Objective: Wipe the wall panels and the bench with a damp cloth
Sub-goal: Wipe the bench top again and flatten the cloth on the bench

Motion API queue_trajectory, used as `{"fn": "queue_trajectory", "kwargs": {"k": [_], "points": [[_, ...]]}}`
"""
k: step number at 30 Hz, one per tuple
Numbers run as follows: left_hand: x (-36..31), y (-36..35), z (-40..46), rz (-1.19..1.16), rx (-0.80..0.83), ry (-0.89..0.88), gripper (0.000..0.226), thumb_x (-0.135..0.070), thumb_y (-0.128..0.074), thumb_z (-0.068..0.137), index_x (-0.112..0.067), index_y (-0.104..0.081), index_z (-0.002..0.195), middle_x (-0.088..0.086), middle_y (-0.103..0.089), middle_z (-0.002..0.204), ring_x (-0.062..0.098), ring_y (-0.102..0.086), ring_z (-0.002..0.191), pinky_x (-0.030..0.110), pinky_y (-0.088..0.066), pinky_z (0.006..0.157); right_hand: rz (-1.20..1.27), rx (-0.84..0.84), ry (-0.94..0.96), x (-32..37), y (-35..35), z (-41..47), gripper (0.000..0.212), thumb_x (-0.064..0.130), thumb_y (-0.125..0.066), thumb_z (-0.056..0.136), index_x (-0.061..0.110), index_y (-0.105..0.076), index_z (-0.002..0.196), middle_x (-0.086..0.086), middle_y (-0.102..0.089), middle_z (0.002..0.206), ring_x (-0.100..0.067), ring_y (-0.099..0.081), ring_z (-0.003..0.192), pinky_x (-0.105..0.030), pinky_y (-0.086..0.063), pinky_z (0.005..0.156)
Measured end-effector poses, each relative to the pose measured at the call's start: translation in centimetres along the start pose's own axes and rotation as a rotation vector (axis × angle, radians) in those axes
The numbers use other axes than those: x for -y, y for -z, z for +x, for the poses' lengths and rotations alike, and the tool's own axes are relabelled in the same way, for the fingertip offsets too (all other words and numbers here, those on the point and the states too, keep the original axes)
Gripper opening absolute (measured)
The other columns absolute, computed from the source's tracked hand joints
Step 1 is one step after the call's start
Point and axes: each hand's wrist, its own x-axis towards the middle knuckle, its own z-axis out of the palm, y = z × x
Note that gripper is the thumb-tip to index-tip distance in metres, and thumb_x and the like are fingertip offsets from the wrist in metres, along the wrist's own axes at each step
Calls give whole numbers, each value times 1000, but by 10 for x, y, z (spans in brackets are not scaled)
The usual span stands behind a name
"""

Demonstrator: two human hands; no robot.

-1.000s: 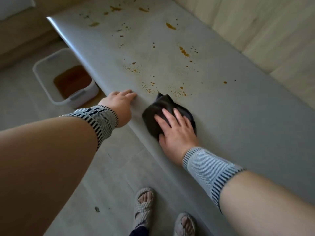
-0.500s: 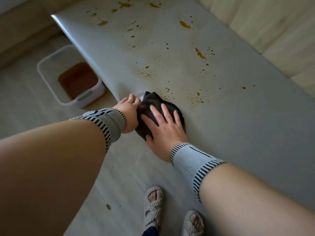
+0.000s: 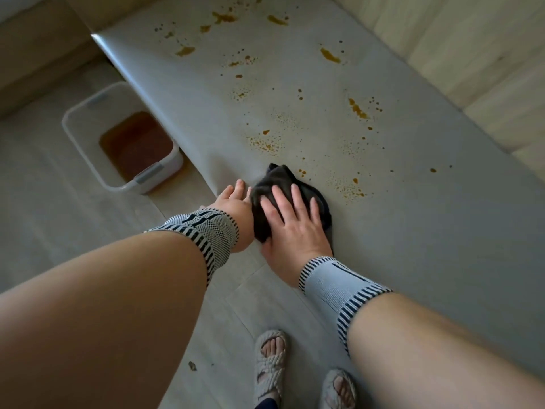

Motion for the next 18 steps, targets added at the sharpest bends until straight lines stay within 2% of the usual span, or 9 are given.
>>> {"fn": "queue_trajectory", "kwargs": {"k": [4,6,9,10,11,13,15,17,18], "points": [[-1,5,-9,-141,19,19,92,-20,-55,94,-25,12,156,-3,24,162,19,10,152,54,-16,120,-75,-21,145,-56,-12,-69,71,38,-46,68,27,-42,138,-7,-46,147,-31,-33,138,-53,-28,113],[1,4,-8,-145,15,16,93,-20,-56,95,-26,13,156,-3,25,162,18,10,152,55,-14,120,-19,-139,-102,-87,-9,-77,70,36,-44,67,23,-45,136,-10,-47,145,-32,-35,135,-57,-32,109],[0,4,-6,-130,20,7,95,-18,-57,94,-25,14,156,-2,26,162,19,11,152,55,-12,121,165,-213,-759,-72,0,-49,64,29,-48,82,23,-41,145,-6,-26,158,-31,-18,146,-54,-14,117],[-1,6,-7,-120,26,11,95,-18,-57,94,-24,15,156,-1,26,162,19,12,152,55,-12,121,203,-214,-847,-56,2,-37,63,28,-48,83,24,-40,146,-5,-24,159,-32,-16,147,-54,-12,117],[-1,6,-7,-107,28,12,95,-18,-57,94,-24,15,156,0,26,162,20,11,152,55,-12,121,186,-232,-796,-39,2,-27,62,29,-45,81,23,-46,143,-7,-31,156,-36,-22,144,-58,-17,114],[-3,7,-8,-88,24,20,94,-20,-57,95,-22,14,156,1,25,162,21,11,152,54,-14,121,69,-237,-446,-12,-9,-26,64,34,-39,72,22,-57,132,-12,-47,146,-42,-41,133,-63,-32,104],[-6,7,-7,-67,7,34,93,-22,-57,95,-19,14,156,3,24,162,23,10,152,53,-16,121,-21,-145,-103,-11,-18,-37,63,36,-39,72,27,-54,132,-8,-50,144,-38,-43,133,-61,-36,103],[-10,8,-7,-46,14,40,92,-21,-56,96,-16,14,156,6,24,162,24,9,152,52,-16,121,-59,-170,18,-42,-15,-44,60,37,-41,72,29,-49,131,-7,-53,141,-34,-43,132,-59,-37,103],[-11,8,-7,-36,18,41,92,-19,-55,96,-15,14,156,7,25,162,25,9,152,52,-16,121,-72,-240,-31,-62,-17,-47,61,37,-41,72,26,-52,130,-9,-54,139,-35,-45,129,-59,-38,102]]}}
